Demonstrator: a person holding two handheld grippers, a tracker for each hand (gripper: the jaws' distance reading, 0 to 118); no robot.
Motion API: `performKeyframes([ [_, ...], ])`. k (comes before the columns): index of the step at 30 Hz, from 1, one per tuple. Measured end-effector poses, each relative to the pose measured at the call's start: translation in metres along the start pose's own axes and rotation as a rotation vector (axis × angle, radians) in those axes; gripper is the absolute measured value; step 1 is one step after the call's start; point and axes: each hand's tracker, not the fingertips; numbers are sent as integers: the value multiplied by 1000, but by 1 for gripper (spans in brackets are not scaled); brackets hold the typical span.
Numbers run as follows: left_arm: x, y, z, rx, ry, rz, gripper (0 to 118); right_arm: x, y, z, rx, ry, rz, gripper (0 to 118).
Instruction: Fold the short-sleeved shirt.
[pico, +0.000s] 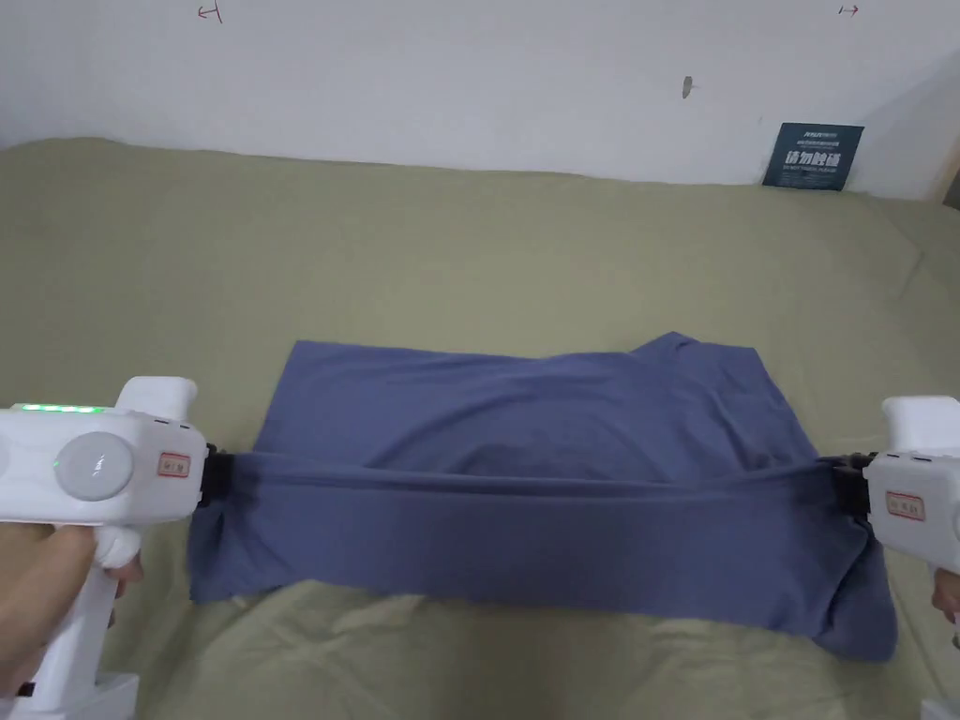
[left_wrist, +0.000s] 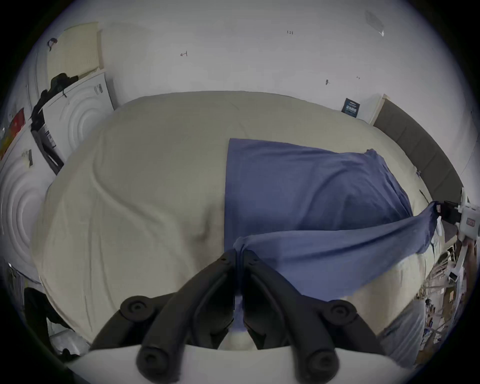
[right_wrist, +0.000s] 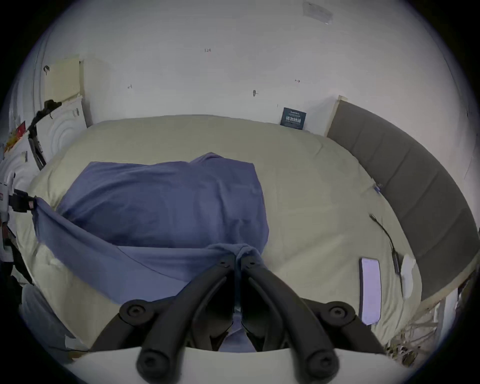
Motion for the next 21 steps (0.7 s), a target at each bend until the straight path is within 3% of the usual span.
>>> performKeyframes([
  [6,6,32,-69,-52,28,-7,5,-4,17,-79,-120,-40,33,3],
  [9,9,30,-93,-83,33,-8,9,-9,10,-99,-154,-34,7,5],
  [10,9,28,-97,-80,35,-6,42,-8,8,-104,-172,-28,-12,28],
  [11,8,26,-98,-73,33,-2,85,-6,6,-103,-171,-22,-39,70],
  [12,4,24,-97,-56,35,12,117,-4,3,-100,-161,-26,-53,111],
  [13,1,21,-94,-58,28,19,117,-2,0,-93,-164,-29,-63,114],
  [15,-1,13,-75,-5,35,37,103,1,-9,-72,-100,-19,-80,105],
  [17,-6,5,-59,-19,41,26,81,11,-13,-54,-93,-33,-79,101],
  [19,-6,-9,-45,-16,45,37,76,16,-25,-35,-75,-37,-97,98],
  [20,-7,-13,-40,-19,40,52,61,18,-31,-27,-69,-32,-98,87],
  [21,-5,-19,-35,-24,21,65,25,20,-38,-18,-55,-34,-100,57],
])
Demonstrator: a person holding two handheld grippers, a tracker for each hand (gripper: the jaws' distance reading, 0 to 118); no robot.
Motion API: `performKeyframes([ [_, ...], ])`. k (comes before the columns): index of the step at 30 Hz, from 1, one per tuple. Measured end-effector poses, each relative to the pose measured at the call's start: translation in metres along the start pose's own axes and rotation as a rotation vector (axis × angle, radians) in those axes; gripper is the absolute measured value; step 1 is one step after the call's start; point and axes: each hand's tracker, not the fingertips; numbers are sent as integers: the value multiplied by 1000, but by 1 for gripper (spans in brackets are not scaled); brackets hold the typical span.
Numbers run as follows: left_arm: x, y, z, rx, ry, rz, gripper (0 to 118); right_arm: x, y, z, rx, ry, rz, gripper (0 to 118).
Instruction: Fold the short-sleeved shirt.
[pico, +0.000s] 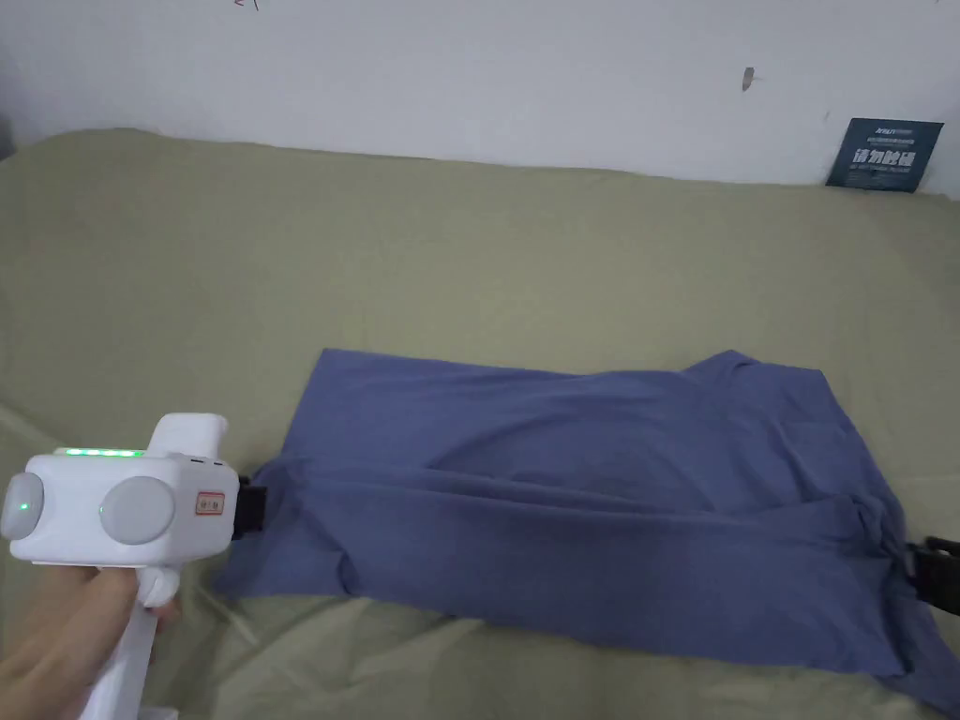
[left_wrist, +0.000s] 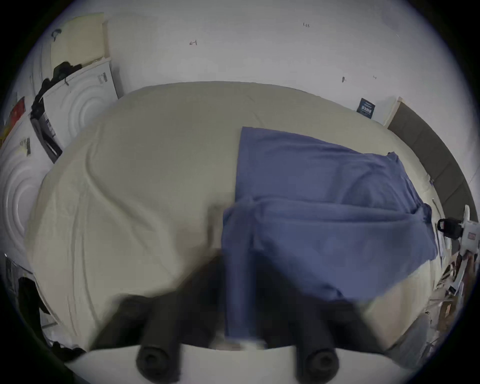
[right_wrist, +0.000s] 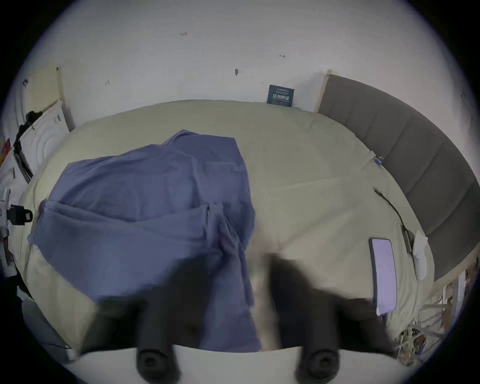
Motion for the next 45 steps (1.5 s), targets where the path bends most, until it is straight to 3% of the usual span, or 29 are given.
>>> performKeyframes([
  [1,2,-7,4,1,-2,1,0,0,-7,5,5,-19,0,0],
  [4,5,-19,8,-10,-22,-6,0,8,-19,19,-17,41,-67,0],
  [6,7,-24,7,-21,-31,8,5,6,-25,25,-10,27,-60,0],
  [7,9,-25,5,-27,-21,15,40,7,-31,24,-14,30,-58,0],
  [8,10,-26,1,-29,-13,12,85,10,-37,22,-17,35,-55,0],
  [9,10,-28,-4,-45,4,8,118,10,-40,21,-20,38,-56,0],
  [11,14,-31,-18,-39,38,-13,108,11,-44,18,-36,51,-64,1],
  [12,14,-31,-30,-78,47,-23,108,16,-47,9,-50,65,-73,12],
  [14,16,-35,-49,-101,87,-40,99,18,-48,-1,-77,71,-85,98],
  [15,23,-30,-22,-100,88,-41,84,19,-47,-9,-120,78,-82,118],
  [17,23,-30,-16,-90,60,-12,65,10,-48,-7,-93,60,-66,108],
  [18,23,-29,-11,-86,59,-16,48,10,-44,-12,-108,55,-65,110],
  [19,22,-30,-9,-82,46,-30,21,11,-42,-19,-129,70,-75,110],
  [20,21,-30,-5,-65,58,-39,6,7,-45,-24,-141,89,-91,106],
  [21,18,-28,-3,-67,-13,-34,6,6,-44,-28,-152,96,-94,89],
  [22,19,-25,-1,-80,-34,6,6,5,-43,-28,-155,105,-91,32],
  [23,19,-25,-8,-80,3,-18,6,2,-43,-28,-142,112,-89,6],
  [28,18,-23,5,-60,17,-38,6,-10,-43,-5,-103,108,-54,6],
  [33,11,-30,39,-24,22,-54,6,-2,-49,33,-81,128,-76,6],
  [36,0,-55,60,-29,32,-68,6,-5,-73,61,-69,135,-43,6],
  [45,-24,-144,107,-76,26,-37,6,-6,-150,113,-109,176,-49,6],
])
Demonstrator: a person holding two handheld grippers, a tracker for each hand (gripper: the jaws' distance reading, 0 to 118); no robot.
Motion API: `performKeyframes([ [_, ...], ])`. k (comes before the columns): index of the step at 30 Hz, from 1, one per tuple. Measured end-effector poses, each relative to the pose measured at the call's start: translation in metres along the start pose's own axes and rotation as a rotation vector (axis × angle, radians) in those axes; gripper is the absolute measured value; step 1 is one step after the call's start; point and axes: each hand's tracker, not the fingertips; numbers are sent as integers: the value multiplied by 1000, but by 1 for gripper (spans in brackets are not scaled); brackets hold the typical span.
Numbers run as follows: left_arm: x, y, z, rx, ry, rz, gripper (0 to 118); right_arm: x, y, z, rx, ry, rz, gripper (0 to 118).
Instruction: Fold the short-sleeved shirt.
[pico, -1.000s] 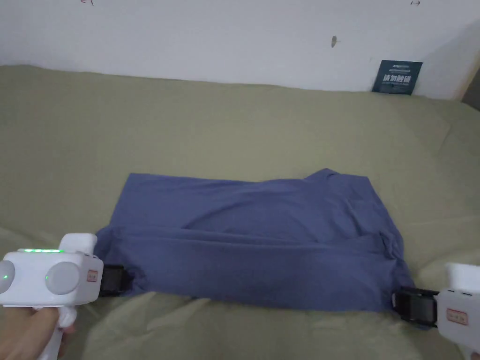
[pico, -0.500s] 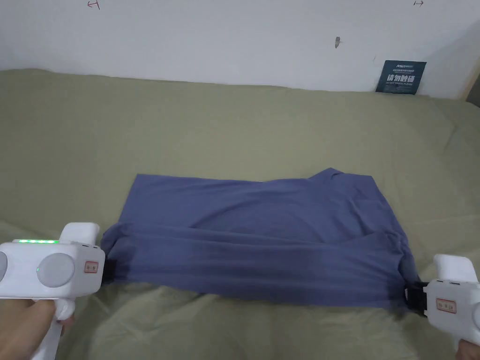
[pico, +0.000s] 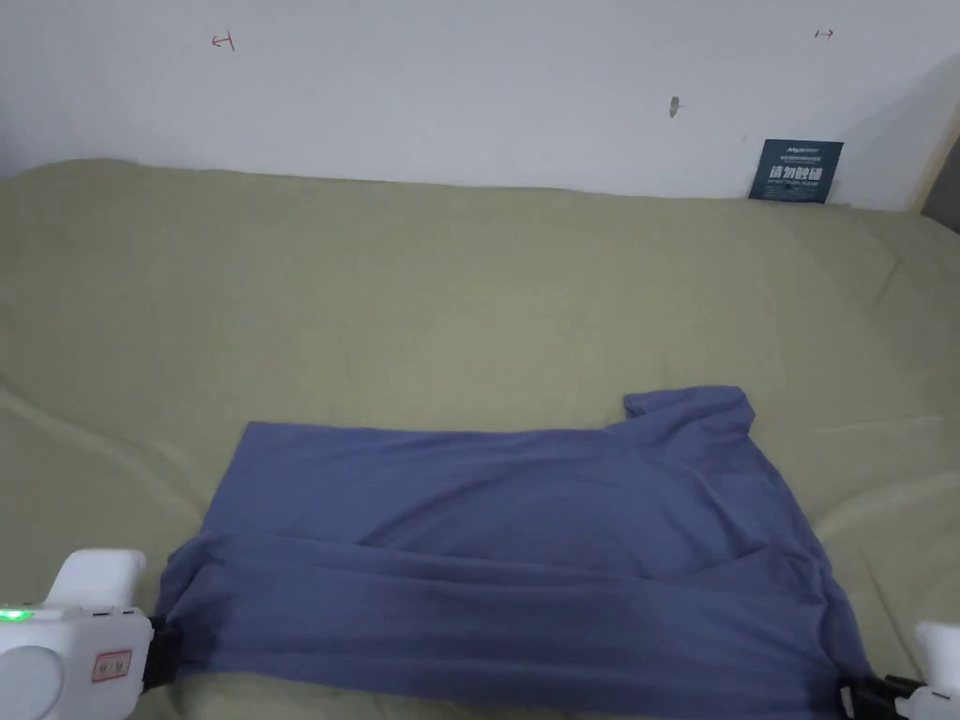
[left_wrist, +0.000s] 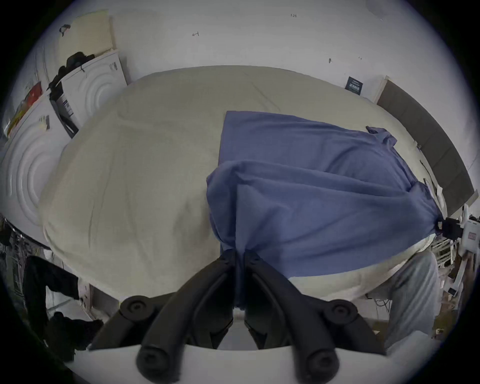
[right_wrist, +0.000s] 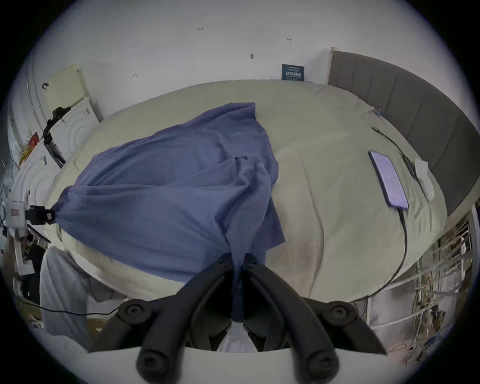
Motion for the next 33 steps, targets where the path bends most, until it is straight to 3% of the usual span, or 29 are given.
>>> performKeyframes([
  [3,2,0,-3,-4,1,7,6,0,-3,-7,-21,3,-10,8],
  [4,2,2,-6,-4,1,9,14,0,-2,-9,-29,3,-17,36],
  [5,0,3,-8,-1,-10,18,42,0,1,-9,-44,-2,-25,78],
  [6,-1,6,-7,-3,-32,24,86,-1,4,-9,-51,-18,-30,116],
  [7,-3,10,-7,5,-32,33,118,2,8,-9,-52,-28,-24,111],
  [14,9,105,-30,130,-15,11,94,0,104,-28,113,-54,-19,106],
  [15,11,122,-40,130,-18,8,78,0,119,-37,113,-53,-12,97],
  [17,16,159,-69,143,11,1,0,-2,147,-61,125,-56,1,16],
  [18,19,173,-79,145,22,3,0,-2,157,-71,164,-98,2,0],
  [21,23,212,-117,112,42,16,0,-9,189,-103,127,-72,0,0],
  [22,22,218,-126,113,53,16,9,-10,196,-113,126,-86,3,0],
  [23,22,225,-137,96,78,16,40,1,198,-130,113,-87,2,0],
  [24,21,229,-147,70,92,18,87,4,203,-138,104,-93,9,0],
  [25,20,230,-160,18,94,14,118,7,206,-147,100,-103,11,0],
  [27,13,230,-175,33,135,13,106,9,211,-160,77,-126,24,0],
  [30,15,228,-188,-34,125,1,99,17,217,-172,54,-156,34,0],
  [32,16,227,-181,-21,97,-9,73,20,221,-177,40,-165,39,0],
  [33,17,228,-177,-18,87,-6,45,22,223,-179,37,-167,40,0],
])
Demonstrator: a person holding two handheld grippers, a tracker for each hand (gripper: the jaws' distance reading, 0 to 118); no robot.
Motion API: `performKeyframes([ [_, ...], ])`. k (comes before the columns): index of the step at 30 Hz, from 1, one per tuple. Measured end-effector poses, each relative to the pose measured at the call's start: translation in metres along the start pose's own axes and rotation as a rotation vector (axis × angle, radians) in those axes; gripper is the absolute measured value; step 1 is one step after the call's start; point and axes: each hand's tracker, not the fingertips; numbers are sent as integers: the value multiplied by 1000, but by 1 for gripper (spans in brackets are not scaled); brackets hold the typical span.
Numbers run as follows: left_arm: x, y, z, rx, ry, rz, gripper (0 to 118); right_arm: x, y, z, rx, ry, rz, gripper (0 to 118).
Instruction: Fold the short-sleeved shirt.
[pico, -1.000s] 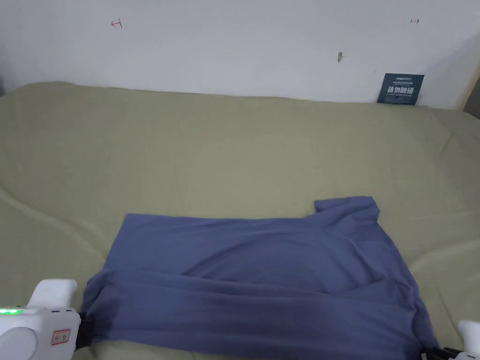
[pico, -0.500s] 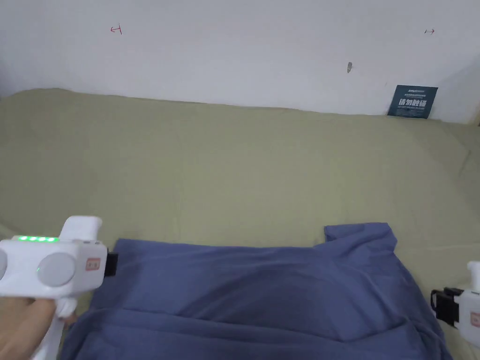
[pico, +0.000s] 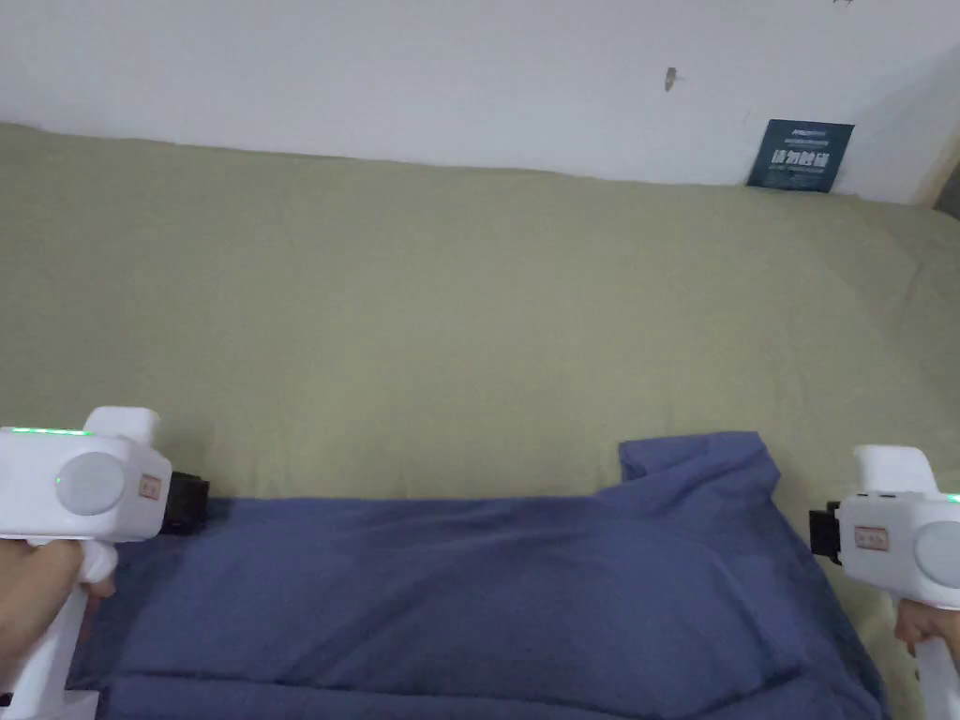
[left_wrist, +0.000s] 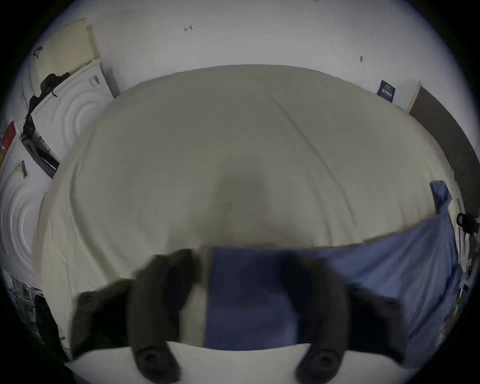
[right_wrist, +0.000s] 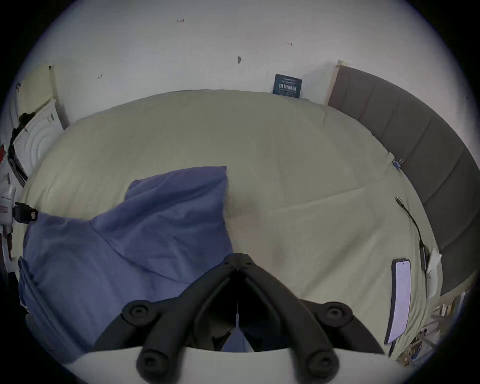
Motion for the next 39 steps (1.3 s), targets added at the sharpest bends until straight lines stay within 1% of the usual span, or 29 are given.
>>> performKeyframes([
  [1,9,-2,9,19,3,-13,1,2,2,-4,-12,1,0,2],
  [2,13,-4,11,49,39,-56,1,4,5,-9,-18,2,-2,12],
  [3,12,-4,12,45,-9,-59,1,4,6,-12,-22,2,-4,44],
  [4,12,-4,10,13,-30,-41,1,4,9,-17,-36,0,-5,101],
  [5,8,-3,6,13,-15,-34,1,3,11,-24,-78,12,-7,118],
  [6,7,-2,4,16,-12,-35,1,1,11,-32,-116,18,-9,111],
  [7,5,-1,2,15,-14,-23,1,0,16,-39,-81,2,-1,107],
  [9,8,-3,4,17,-18,-6,1,-7,22,-61,-181,2,48,107],
  [10,8,-2,4,17,-18,-4,1,-10,11,-59,-227,2,75,106],
  [11,8,-2,4,17,-17,-9,1,-10,10,-58,-197,-1,77,104],
  [12,8,-1,5,19,-16,-12,2,-9,12,-53,-171,29,70,99],
  [13,8,-3,8,21,-16,-10,1,-8,17,-45,-167,66,39,77],
  [14,8,-2,11,23,-18,-13,1,-7,16,-33,-130,70,31,45],
  [15,7,-2,15,31,-17,-20,2,-8,17,-26,-96,78,63,0],
  [16,7,-2,21,41,-16,-24,2,-7,16,-16,-57,89,78,0],
  [17,4,-7,30,57,-16,-18,1,-6,16,-8,-76,84,74,0],
  [18,2,-8,38,71,-20,-10,1,-15,13,17,-51,74,82,0],
  [21,-8,-18,74,123,-42,6,1,-10,7,63,30,99,29,0],
  [22,-11,-23,87,141,-50,3,1,5,11,60,13,135,-12,0],
  [23,-14,-29,102,161,-57,-1,1,10,7,75,33,147,-20,0],
  [24,-17,-34,113,175,-61,1,1,14,3,87,38,155,-13,0],
  [26,-27,-54,138,204,-83,3,1,9,-19,127,106,146,4,0],
  [32,-41,-129,186,235,-101,3,1,17,-88,200,159,175,-3,0],
  [35,-47,-165,195,241,-112,3,1,20,-128,218,159,180,0,0],
  [39,-53,-204,194,214,-135,2,1,21,-173,220,114,178,3,0],
])
